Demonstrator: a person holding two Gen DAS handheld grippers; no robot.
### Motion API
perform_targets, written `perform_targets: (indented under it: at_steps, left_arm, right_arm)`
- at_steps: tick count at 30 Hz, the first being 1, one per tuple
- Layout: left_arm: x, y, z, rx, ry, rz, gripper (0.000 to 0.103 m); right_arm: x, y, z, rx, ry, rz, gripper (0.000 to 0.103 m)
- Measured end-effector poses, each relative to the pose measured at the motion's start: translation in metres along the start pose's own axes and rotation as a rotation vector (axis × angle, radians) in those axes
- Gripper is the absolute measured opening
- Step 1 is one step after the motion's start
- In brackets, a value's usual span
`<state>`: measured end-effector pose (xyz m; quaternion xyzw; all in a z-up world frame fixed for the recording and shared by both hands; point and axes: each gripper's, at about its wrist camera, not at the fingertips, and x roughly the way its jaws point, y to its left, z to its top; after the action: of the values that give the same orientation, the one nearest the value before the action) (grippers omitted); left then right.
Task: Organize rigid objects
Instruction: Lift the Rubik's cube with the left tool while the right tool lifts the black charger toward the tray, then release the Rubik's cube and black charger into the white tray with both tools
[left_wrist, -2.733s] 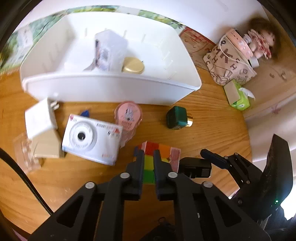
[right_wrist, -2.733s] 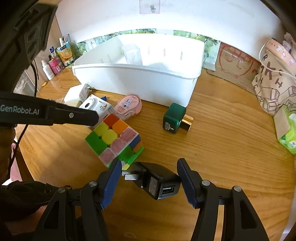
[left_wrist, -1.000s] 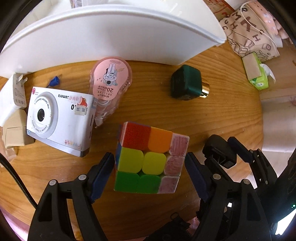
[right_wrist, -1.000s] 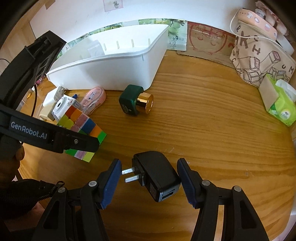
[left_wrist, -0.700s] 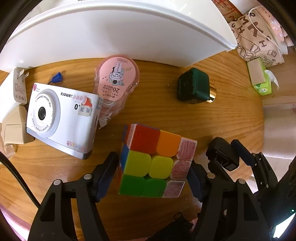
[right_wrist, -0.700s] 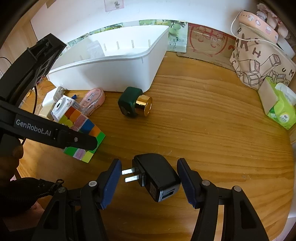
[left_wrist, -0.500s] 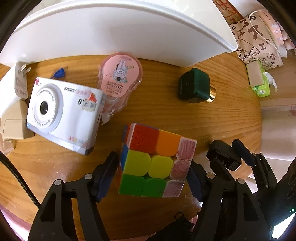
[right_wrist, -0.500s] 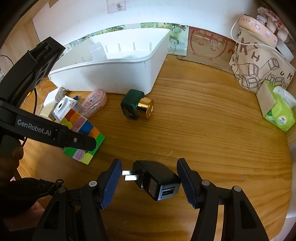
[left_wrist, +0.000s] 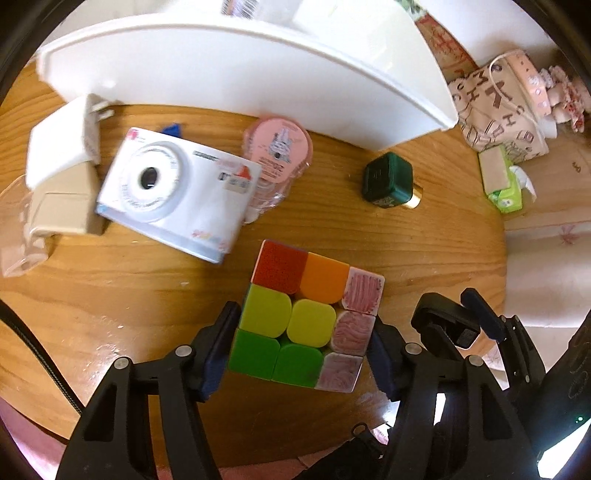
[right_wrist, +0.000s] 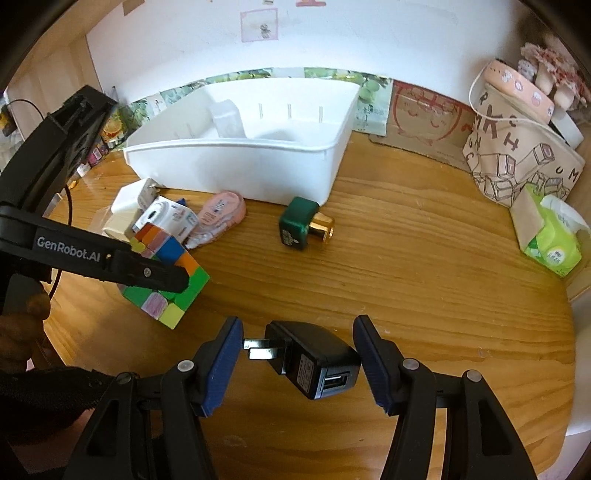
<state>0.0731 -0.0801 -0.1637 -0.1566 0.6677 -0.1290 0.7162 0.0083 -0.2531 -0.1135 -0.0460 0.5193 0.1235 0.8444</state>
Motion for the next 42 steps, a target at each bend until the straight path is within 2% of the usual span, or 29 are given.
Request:
perform_targets:
  at_steps: [9, 15, 25, 33, 38, 42]
  left_arm:
    - [-0.052, 0.020, -0.015, -0.002, -0.203, -0.084, 0.067]
    - [-0.084, 0.033, -0.011, -0.034, -0.286, -0.077, 0.067]
    - [-0.127, 0.047, 0.016, -0.040, -0.461, -0.039, 0.067]
    - [-0.149, 0.050, 0.049, -0.027, -0.588, -0.044, 0.067]
    - [-0.150, 0.053, 0.068, -0.033, -0.622, -0.077, 0.067]
    - [-0.145, 0.053, 0.080, -0.031, -0.642, -0.073, 0.067]
  right_arm:
    - [-0.021, 0.021, 0.024, -0.037, -0.101, 0.033, 0.062]
    - [-0.034, 0.031, 0.053, -0.077, -0.192, 0.046, 0.062]
    - [-0.037, 0.034, 0.100, -0.100, -0.301, 0.070, 0.062]
    - [-0.032, 0.026, 0.133, -0.108, -0.381, 0.067, 0.062]
    - [-0.019, 0.017, 0.149, -0.081, -0.415, 0.075, 0.062]
    - [-0.003, 0.007, 0.157, -0.047, -0.453, 0.088, 0.062]
